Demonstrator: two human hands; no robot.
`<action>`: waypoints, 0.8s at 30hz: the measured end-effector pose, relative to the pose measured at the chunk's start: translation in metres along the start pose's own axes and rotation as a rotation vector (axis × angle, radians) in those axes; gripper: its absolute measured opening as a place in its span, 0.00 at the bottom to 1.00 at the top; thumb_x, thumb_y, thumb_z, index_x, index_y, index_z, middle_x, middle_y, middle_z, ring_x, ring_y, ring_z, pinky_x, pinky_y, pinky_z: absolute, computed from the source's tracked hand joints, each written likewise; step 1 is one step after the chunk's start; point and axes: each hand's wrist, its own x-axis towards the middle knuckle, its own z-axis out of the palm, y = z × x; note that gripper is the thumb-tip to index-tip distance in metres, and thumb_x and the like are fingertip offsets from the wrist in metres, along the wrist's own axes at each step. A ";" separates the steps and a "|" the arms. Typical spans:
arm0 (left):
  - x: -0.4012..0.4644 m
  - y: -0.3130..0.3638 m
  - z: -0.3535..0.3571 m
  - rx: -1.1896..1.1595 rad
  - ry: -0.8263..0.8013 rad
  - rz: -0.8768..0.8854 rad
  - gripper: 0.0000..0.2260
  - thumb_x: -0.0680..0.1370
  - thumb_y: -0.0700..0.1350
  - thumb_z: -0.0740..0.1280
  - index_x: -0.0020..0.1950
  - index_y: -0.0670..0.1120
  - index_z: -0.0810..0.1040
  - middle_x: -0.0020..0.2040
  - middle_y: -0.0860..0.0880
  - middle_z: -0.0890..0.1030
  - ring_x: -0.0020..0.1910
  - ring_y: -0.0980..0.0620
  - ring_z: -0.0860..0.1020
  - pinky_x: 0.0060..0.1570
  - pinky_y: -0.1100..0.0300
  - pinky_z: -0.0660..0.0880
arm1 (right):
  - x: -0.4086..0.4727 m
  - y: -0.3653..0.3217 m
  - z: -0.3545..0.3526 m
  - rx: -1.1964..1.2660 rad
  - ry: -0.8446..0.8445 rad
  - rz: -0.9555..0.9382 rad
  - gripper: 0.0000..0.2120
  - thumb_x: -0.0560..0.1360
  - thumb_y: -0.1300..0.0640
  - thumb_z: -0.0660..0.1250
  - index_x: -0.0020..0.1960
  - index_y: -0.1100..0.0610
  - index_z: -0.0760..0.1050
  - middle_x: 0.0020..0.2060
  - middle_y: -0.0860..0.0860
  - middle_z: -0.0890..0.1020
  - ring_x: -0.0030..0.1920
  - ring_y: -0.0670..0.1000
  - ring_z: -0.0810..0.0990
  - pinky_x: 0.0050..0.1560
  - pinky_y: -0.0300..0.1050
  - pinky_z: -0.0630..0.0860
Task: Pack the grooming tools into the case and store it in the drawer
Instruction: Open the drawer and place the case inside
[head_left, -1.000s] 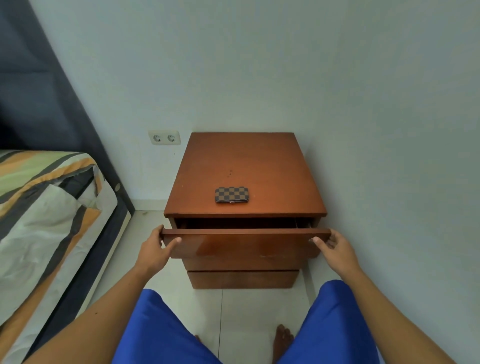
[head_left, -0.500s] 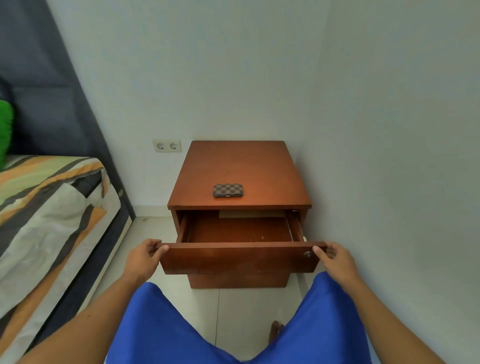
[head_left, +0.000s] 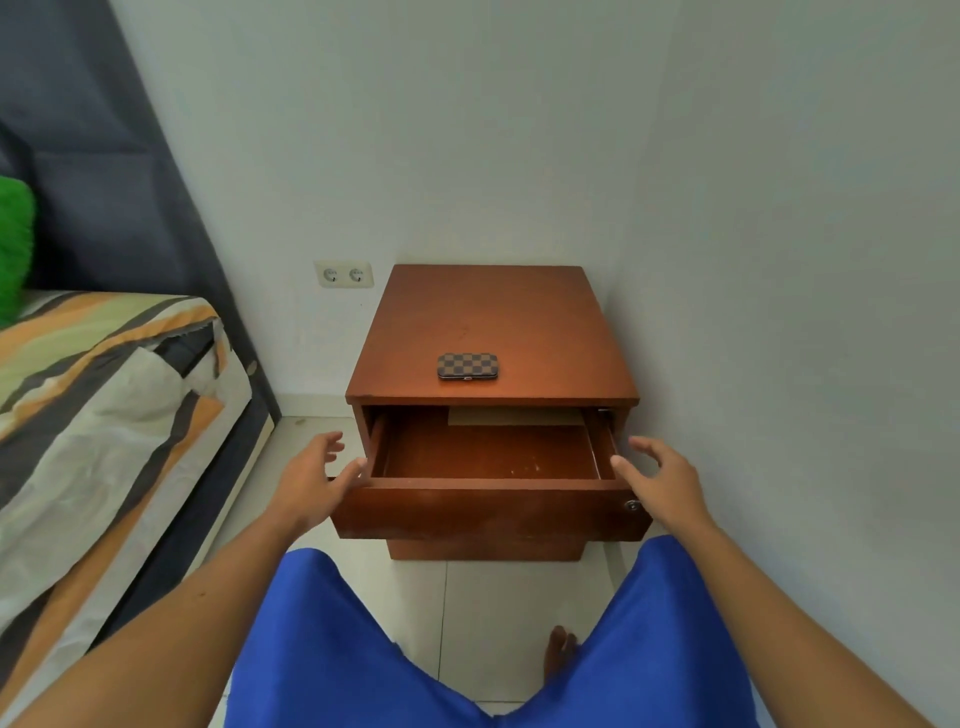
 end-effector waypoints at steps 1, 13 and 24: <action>0.008 0.008 -0.001 0.021 0.002 0.032 0.30 0.81 0.59 0.70 0.79 0.47 0.68 0.73 0.46 0.78 0.69 0.46 0.78 0.67 0.48 0.76 | 0.007 -0.011 0.004 -0.011 -0.015 -0.038 0.26 0.79 0.47 0.73 0.74 0.54 0.75 0.71 0.52 0.79 0.72 0.54 0.76 0.69 0.49 0.73; 0.144 0.075 0.023 0.230 -0.073 0.290 0.28 0.84 0.60 0.65 0.80 0.49 0.67 0.80 0.48 0.69 0.81 0.48 0.65 0.77 0.50 0.65 | 0.133 -0.133 0.086 -0.256 -0.273 -0.381 0.34 0.76 0.42 0.74 0.78 0.51 0.68 0.76 0.48 0.69 0.76 0.52 0.66 0.77 0.54 0.68; 0.219 0.068 0.073 0.409 -0.135 0.246 0.28 0.89 0.58 0.49 0.87 0.46 0.53 0.87 0.48 0.52 0.86 0.50 0.46 0.83 0.53 0.42 | 0.211 -0.158 0.130 -0.572 -0.558 -0.471 0.40 0.78 0.44 0.72 0.83 0.53 0.59 0.77 0.50 0.67 0.76 0.54 0.64 0.77 0.54 0.67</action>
